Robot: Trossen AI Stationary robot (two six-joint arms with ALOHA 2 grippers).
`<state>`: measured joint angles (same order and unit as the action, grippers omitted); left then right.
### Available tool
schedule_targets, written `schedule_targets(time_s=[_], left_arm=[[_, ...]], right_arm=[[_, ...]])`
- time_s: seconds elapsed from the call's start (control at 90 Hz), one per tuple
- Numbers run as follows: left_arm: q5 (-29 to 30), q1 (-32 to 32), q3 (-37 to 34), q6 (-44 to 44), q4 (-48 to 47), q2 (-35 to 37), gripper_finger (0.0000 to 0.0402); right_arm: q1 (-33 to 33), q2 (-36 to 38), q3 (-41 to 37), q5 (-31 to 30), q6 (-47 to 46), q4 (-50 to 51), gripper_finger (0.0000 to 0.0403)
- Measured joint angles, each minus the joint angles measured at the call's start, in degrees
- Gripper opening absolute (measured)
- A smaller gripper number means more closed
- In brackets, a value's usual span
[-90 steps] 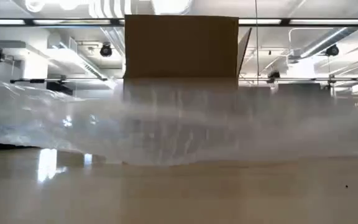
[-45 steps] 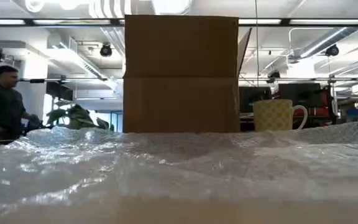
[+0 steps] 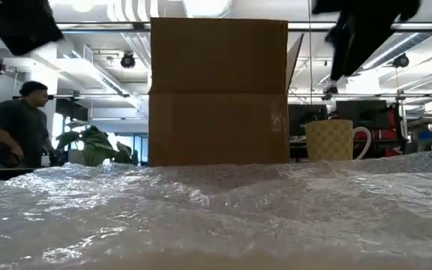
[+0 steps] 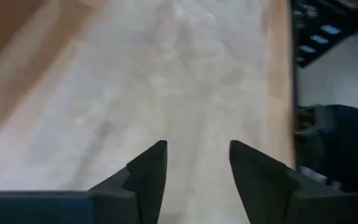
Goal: Wrap mug
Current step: Wrap the yellow mug with a bubble wrap
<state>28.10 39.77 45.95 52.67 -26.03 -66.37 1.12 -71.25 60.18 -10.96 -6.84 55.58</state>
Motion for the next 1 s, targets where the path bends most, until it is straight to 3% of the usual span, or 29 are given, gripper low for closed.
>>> schedule_targets(time_s=[0.189,0.356,0.444,0.589,0.689,0.8,0.9,1.0], left_arm=[[1.46,-1.68,-3.84,1.02,0.1,-1.97,0.0119],[2.51,-1.73,-5.24,3.32,0.64,-4.03,0.0086],[2.79,-1.73,-5.26,3.35,0.85,-5.01,0.0071],[4.09,-1.75,-5.26,3.21,0.98,-6.25,0.0054],[4.38,-1.75,-5.26,2.47,1.03,-6.43,0.0047],[5.42,-1.79,-5.14,0.45,1.03,-6.3,0.0042],[5.46,-1.79,-4.81,0.32,1.14,-6.11,0.0039],[5.46,-1.79,-4.82,0.3,1.08,-6.03,0.0038]], right_arm=[[-12.34,0.5,-8.21,5.03,8.32,-5.64,0.023],[-14.68,-1.61,-12.46,9.11,12.24,-10.48,0.0199],[-14.25,-3.05,-12.81,8.62,12.99,-10.56,0.015],[-13.72,-3.97,-12.81,8.0,13.53,-10.61,0.0025],[-12.37,-2.64,-11.97,6.17,12.82,-7.22,0.0018],[-9.87,-0.47,-4.65,4.16,11.71,3.52,0.001],[-4.26,1.19,0.83,8.97,5.66,7.68,0.0007],[5.88,1.49,3.3,13.58,2.56,1.27,0.0008]])
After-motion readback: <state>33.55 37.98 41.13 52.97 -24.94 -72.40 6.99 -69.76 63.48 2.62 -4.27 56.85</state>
